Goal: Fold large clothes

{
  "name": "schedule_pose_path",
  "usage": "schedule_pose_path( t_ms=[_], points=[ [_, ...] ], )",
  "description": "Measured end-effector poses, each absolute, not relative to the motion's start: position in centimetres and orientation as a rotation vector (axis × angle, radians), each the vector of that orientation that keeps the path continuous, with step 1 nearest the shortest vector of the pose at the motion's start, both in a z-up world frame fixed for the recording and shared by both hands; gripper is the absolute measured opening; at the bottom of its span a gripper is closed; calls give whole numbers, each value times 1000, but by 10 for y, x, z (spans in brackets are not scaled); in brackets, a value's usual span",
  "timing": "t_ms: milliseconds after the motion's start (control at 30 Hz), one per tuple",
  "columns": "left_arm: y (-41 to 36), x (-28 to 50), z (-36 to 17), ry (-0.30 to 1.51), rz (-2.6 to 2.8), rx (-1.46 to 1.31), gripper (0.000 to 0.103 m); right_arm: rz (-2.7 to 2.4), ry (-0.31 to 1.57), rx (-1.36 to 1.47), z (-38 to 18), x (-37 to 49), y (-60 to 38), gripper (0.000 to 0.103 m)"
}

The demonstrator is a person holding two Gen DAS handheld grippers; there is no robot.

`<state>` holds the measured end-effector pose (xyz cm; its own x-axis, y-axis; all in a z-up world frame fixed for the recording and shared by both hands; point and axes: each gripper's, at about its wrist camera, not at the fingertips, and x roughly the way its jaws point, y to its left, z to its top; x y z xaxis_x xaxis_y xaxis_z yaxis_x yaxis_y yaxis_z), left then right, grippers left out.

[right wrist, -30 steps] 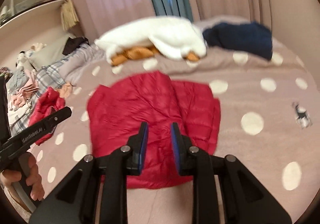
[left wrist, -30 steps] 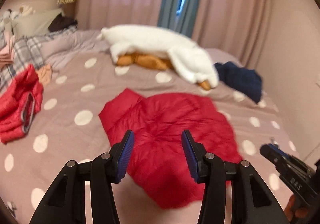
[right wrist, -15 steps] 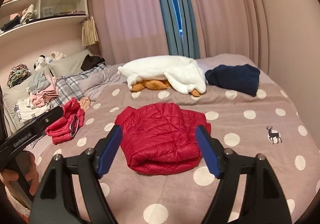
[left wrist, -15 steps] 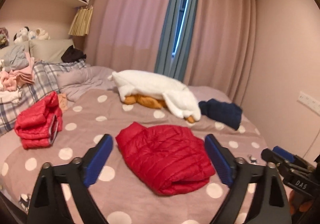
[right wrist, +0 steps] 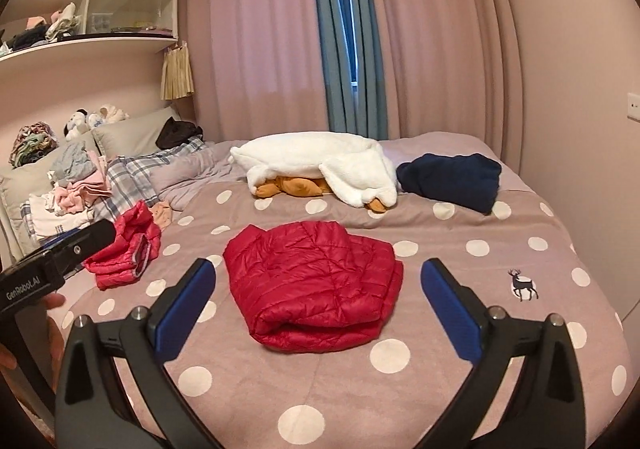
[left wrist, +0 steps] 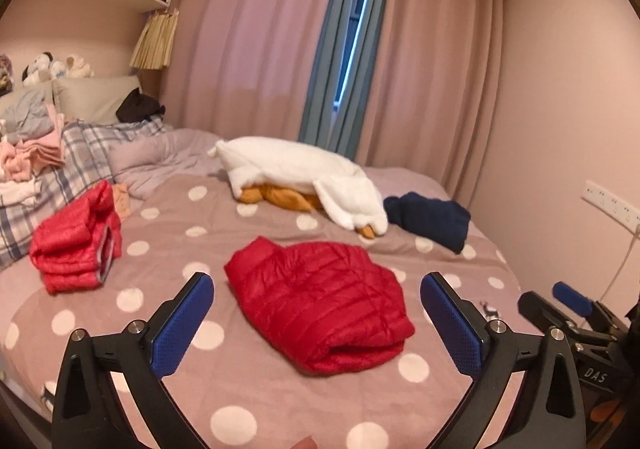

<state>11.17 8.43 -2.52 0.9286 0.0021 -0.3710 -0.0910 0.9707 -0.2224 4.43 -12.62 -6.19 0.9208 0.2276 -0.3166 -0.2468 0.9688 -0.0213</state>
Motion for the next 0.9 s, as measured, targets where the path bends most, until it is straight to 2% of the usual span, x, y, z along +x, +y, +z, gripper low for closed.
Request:
schedule_pose_path(
  t_ms=[900],
  points=[
    [76,105,-28,386,84,-203,102,210,390,-52,-77,60,-127,103]
  ],
)
